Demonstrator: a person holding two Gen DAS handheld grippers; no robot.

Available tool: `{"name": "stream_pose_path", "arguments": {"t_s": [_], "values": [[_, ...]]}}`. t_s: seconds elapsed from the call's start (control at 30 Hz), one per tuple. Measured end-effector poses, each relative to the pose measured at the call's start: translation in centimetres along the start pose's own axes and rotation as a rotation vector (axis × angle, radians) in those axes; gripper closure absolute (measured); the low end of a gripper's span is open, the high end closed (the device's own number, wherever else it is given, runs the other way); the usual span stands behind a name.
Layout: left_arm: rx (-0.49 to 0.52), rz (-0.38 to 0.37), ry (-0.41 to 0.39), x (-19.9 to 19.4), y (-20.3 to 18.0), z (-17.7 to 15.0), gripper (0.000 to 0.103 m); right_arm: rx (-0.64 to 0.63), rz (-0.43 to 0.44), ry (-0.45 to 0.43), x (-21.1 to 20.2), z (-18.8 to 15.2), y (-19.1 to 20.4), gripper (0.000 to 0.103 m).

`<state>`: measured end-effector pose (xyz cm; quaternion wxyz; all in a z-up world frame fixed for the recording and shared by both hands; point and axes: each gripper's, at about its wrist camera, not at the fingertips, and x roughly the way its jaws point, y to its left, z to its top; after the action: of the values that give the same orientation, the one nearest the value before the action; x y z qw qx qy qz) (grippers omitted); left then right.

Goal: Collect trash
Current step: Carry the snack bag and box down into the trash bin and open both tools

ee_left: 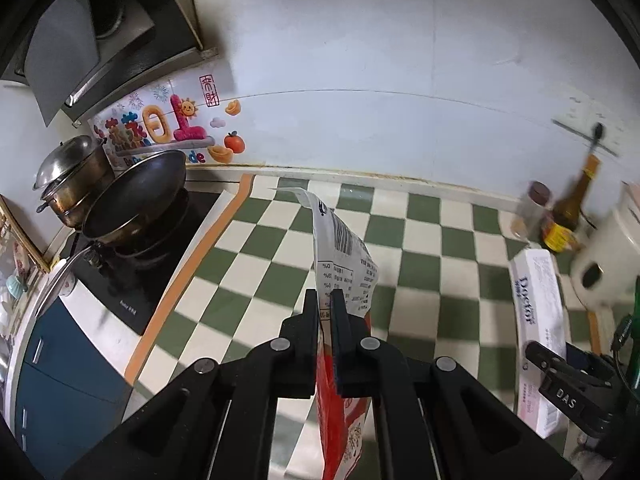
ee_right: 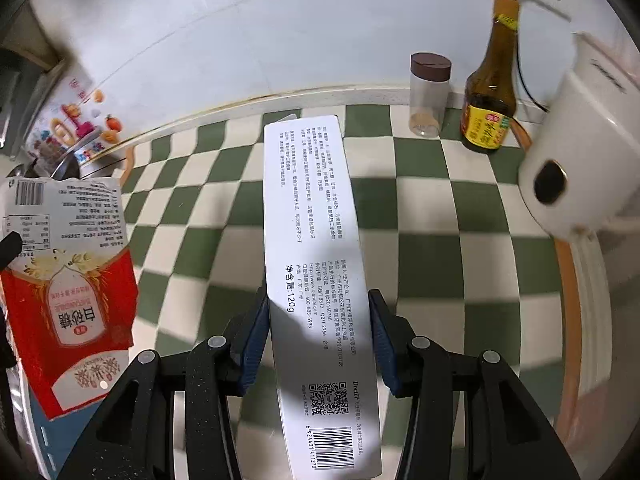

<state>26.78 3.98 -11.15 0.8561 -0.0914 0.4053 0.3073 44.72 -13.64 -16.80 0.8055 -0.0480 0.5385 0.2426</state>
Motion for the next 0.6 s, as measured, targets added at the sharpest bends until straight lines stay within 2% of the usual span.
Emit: {"name": "stream_pose_path", "arguments": {"t_s": [0.1,0.3,0.43,0.6], "values": [[0.030,-0.064,-0.007,-2.8,1.9,-2.8,0.100,0.008,-0.019,-0.034,-3.0,-3.7,1.6,0.053],[0.086,-0.184,0.010,-7.7,5.3,-8.3,0.100,0.088,-0.038,-0.077,-8.9,-13.4,5.7,0.053],[0.125,-0.254,0.068,-10.3,7.2,-12.8,0.100,0.127,-0.029,-0.064,-11.8,-20.6,8.2,0.053],[0.149,-0.281,0.179,-10.6,8.6,-18.4,0.100,0.139,0.002,0.008,-13.0,-29.1,9.9,0.053]]}}
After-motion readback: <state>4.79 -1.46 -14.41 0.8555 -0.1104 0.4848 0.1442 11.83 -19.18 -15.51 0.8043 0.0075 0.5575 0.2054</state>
